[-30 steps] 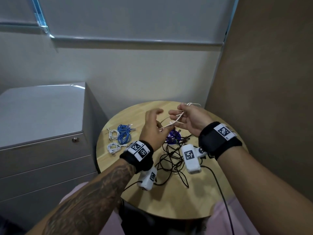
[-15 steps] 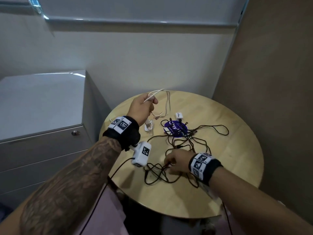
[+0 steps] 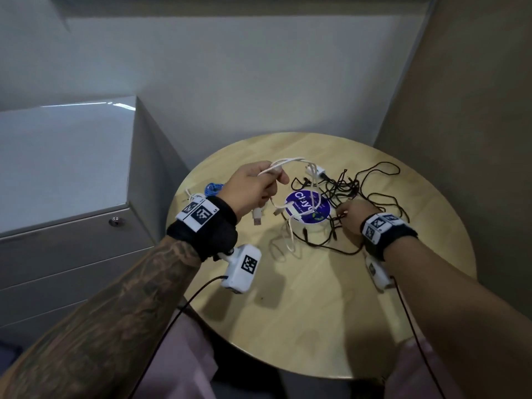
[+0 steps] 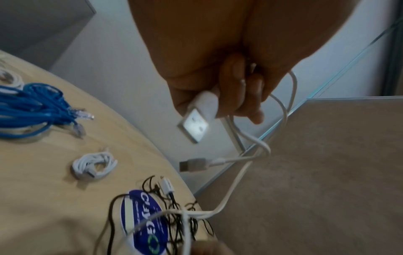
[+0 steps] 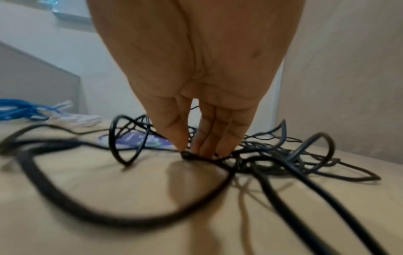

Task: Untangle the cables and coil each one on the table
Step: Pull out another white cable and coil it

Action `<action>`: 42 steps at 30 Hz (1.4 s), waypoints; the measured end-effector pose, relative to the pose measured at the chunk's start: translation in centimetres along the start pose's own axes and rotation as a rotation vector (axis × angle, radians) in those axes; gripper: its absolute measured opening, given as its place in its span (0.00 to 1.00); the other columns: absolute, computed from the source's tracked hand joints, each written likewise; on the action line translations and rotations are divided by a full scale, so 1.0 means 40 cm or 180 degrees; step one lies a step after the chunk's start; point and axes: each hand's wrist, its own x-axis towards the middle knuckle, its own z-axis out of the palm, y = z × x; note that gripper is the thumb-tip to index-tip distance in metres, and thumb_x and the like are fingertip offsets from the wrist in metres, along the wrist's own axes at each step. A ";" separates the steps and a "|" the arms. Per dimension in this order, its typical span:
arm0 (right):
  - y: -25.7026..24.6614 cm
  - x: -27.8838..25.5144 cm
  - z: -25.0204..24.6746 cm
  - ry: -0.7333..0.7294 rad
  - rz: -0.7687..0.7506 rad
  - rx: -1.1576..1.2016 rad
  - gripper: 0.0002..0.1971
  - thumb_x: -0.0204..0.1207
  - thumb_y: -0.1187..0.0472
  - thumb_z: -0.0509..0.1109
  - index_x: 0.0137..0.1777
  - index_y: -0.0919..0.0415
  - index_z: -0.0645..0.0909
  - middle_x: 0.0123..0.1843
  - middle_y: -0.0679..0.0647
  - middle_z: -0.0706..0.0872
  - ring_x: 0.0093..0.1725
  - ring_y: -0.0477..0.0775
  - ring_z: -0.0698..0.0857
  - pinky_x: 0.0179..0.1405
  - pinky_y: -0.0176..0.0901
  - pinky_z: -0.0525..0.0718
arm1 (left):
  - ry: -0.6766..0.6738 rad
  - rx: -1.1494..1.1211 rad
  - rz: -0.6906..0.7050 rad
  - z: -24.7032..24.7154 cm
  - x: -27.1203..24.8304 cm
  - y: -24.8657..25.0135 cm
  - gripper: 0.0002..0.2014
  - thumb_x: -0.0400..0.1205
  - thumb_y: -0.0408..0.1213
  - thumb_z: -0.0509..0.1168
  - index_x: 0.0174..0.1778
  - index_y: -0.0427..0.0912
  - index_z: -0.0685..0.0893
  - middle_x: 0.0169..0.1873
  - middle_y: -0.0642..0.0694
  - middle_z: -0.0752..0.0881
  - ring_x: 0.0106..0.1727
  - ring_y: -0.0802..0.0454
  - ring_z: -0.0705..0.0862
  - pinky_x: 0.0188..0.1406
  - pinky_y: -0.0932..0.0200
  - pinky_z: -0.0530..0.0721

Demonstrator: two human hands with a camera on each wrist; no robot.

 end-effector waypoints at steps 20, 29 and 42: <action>-0.128 -0.307 -0.003 0.1288 -0.0910 0.2756 0.13 0.80 0.51 0.75 0.39 0.58 0.83 0.37 0.48 0.85 0.39 0.48 0.83 0.45 0.46 0.80 | -0.0443 -0.0043 -0.0973 0.098 -0.143 -0.118 0.13 0.82 0.39 0.61 0.32 0.42 0.80 0.21 0.51 0.66 0.22 0.54 0.59 0.22 0.63 0.57; -0.121 -0.293 0.038 0.0537 -0.0590 0.3320 0.06 0.84 0.58 0.71 0.49 0.53 0.90 0.29 0.41 0.82 0.28 0.42 0.76 0.29 0.33 0.75 | -0.0983 -0.2209 -0.1468 0.045 -0.154 -0.132 0.14 0.81 0.39 0.52 0.31 0.42 0.75 0.25 0.52 0.57 0.25 0.54 0.54 0.23 0.61 0.61; -0.215 -0.338 0.126 -0.0030 -0.1371 0.2125 0.14 0.85 0.48 0.65 0.54 0.57 0.88 0.43 0.53 0.91 0.45 0.54 0.87 0.52 0.56 0.87 | 0.0176 -0.2770 -0.0492 0.045 -0.126 -0.159 0.10 0.89 0.31 0.53 0.56 0.32 0.80 0.49 0.37 0.91 0.52 0.44 0.91 0.53 0.52 0.89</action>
